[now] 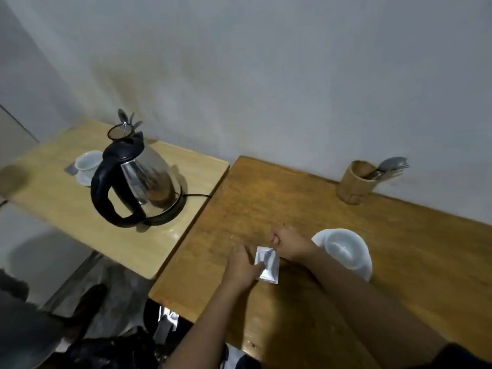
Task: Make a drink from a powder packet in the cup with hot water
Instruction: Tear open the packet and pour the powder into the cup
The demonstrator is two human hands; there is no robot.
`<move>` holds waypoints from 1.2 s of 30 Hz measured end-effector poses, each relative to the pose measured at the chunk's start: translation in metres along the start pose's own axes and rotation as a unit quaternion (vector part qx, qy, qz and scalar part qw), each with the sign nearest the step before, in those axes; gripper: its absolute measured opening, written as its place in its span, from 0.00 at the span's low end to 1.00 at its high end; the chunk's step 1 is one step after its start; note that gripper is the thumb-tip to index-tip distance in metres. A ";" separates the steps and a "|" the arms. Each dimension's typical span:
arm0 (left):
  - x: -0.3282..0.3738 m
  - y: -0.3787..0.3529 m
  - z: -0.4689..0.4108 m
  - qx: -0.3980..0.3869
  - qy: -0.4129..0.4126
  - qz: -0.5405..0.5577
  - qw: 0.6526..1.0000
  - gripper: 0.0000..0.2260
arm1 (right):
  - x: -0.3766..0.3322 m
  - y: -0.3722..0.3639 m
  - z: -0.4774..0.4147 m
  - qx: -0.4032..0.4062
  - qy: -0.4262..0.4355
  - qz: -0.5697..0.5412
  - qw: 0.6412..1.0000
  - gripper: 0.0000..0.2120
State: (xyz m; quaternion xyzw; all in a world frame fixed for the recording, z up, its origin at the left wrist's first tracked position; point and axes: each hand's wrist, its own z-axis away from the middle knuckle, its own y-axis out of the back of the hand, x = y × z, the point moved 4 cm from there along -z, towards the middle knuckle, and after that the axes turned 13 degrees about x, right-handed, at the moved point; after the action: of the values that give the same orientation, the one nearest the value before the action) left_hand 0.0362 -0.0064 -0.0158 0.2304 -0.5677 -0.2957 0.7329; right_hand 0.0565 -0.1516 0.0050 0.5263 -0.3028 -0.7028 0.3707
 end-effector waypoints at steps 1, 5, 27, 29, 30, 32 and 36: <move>-0.002 -0.005 -0.001 0.000 -0.012 0.006 1.000 0.15 | 0.001 -0.005 -0.003 -0.007 -0.001 0.005 1.000 0.07; -0.006 -0.019 -0.002 0.024 0.001 -0.016 1.000 0.20 | 0.003 -0.018 -0.009 -0.044 -0.010 0.024 0.999 0.07; 0.050 0.031 -0.004 -0.091 -0.074 0.283 0.952 0.02 | -0.046 0.091 0.016 0.005 0.086 -0.019 0.996 0.04; 0.070 0.044 -0.003 -0.092 -0.112 0.284 0.948 0.03 | -0.057 0.112 0.020 0.037 0.093 -0.007 0.995 0.07; 0.080 0.050 -0.003 -0.082 -0.127 0.291 0.945 0.03 | -0.062 0.121 0.023 0.057 0.096 -0.004 0.994 0.09; 0.096 0.059 -0.003 -0.056 -0.142 0.308 0.939 0.04 | -0.070 0.139 0.029 0.087 0.101 -0.001 0.991 0.09; 0.121 0.069 -0.001 -0.034 -0.162 0.317 0.934 0.06 | -0.083 0.171 0.044 0.118 0.133 0.005 0.984 0.10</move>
State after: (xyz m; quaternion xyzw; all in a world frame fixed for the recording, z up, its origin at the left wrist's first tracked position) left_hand 0.0709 -0.0406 0.1145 -0.0372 -0.7119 -0.1004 0.6941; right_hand 0.0631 -0.1725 0.1985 0.6536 -0.3344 -0.5839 0.3466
